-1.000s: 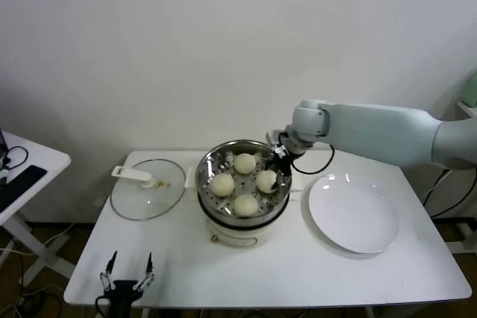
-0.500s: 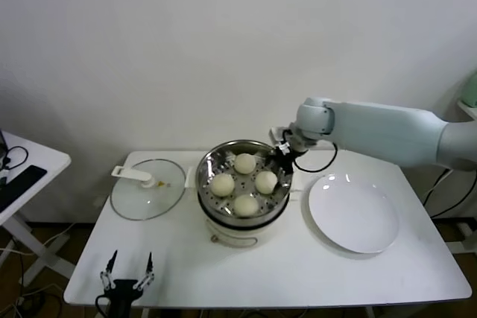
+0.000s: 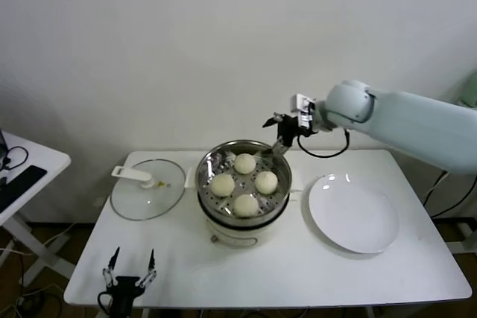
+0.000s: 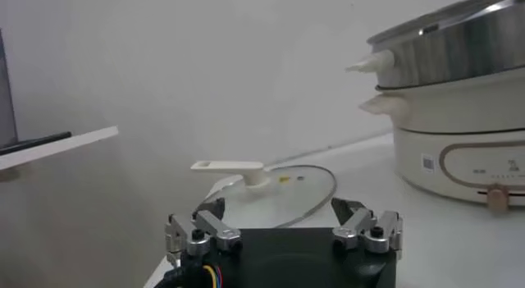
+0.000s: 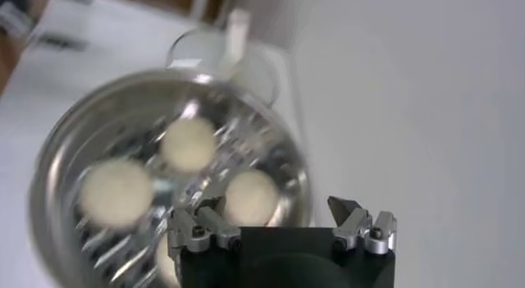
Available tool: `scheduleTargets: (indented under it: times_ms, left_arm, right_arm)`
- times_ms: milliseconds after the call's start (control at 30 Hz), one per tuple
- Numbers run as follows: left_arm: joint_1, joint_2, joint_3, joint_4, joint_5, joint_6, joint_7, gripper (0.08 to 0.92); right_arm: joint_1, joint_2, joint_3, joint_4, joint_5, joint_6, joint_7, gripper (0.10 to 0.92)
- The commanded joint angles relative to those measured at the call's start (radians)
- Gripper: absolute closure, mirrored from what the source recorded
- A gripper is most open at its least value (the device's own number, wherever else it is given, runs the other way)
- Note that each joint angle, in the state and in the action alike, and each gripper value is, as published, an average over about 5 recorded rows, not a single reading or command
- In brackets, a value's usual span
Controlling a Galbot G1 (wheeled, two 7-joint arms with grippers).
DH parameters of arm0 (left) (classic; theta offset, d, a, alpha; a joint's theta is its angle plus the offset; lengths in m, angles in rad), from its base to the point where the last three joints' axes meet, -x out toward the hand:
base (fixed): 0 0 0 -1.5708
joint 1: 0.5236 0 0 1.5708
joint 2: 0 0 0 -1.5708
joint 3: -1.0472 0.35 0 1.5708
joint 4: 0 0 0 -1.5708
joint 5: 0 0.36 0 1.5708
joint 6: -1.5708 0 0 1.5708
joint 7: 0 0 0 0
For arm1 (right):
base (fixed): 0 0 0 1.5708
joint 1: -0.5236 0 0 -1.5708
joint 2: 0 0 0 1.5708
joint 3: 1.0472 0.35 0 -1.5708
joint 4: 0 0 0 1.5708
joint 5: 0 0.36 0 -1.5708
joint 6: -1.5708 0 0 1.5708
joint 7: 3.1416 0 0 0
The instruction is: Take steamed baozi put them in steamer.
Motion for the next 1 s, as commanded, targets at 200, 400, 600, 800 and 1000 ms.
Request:
scheduleTargets:
  times_ms: [200,400,600,800,1000]
  left_arm:
    - [0.000,-0.001,-0.005,-0.002,0.002,-0.002,0.000,0.177]
    - [-0.004,-0.009,0.000,-0.006,-0.001,-0.007,0.000,0.177]
    - [-0.009,-0.016,0.005,-0.021,-0.002,0.002,0.000,0.177]
    - [-0.013,-0.017,0.004,-0.028,-0.005,0.005,0.000,0.177]
    - [-0.013,-0.016,0.002,-0.030,-0.012,0.006,-0.001,0.177]
  right_arm:
    - [-0.871,-0.356,0.874,0.270,0.048,0.125,0.490,0.203]
    - [-1.466,-0.347,1.313,0.365,-0.043,0.287,0.547,0.203]
    - [-1.945,-0.115,1.699,0.480,-0.136,0.406,0.559,0.203]
    - [-2.198,0.095,1.827,0.511,-0.200,0.537,0.503,0.203]
    - [-2.325,0.240,1.811,0.495,-0.267,0.704,0.439,0.203]
